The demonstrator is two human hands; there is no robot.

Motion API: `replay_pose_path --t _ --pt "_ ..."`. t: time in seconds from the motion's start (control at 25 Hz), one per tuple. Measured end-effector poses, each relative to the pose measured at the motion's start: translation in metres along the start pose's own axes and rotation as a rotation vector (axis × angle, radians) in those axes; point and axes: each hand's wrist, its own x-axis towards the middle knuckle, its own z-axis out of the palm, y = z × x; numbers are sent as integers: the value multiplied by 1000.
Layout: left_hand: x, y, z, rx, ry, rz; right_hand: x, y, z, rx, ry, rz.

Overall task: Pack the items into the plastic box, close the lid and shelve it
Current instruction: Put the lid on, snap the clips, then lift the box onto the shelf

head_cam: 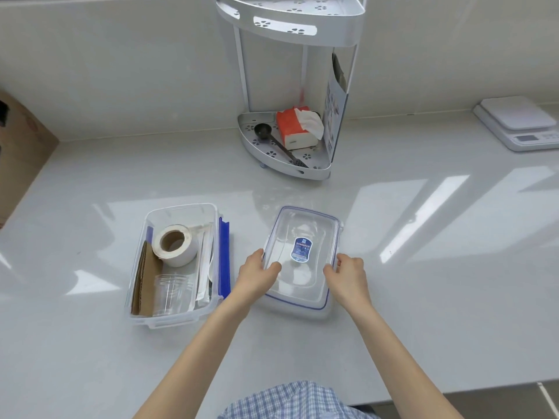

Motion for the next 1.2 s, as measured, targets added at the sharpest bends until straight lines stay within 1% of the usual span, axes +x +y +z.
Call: replay_pose_path --t 0.24,0.44,0.6,0.72,0.92,1.2 --pt "-15 4 -4 -71 76 86 -12 -12 -8 151 79 -78" --pt "-26 4 -32 -123 228 226 -20 -43 -11 252 139 -179" --pt "-36 -12 -61 -111 384 298 -35 -71 13 303 133 -230" --pt "-41 -32 -86 -98 459 279 -48 -87 39 306 85 -258" --pt "-53 -70 -121 -115 535 214 -68 -106 79 291 -3 -284" --pt "-58 -101 -142 -144 523 174 -82 -116 111 240 -55 -309"
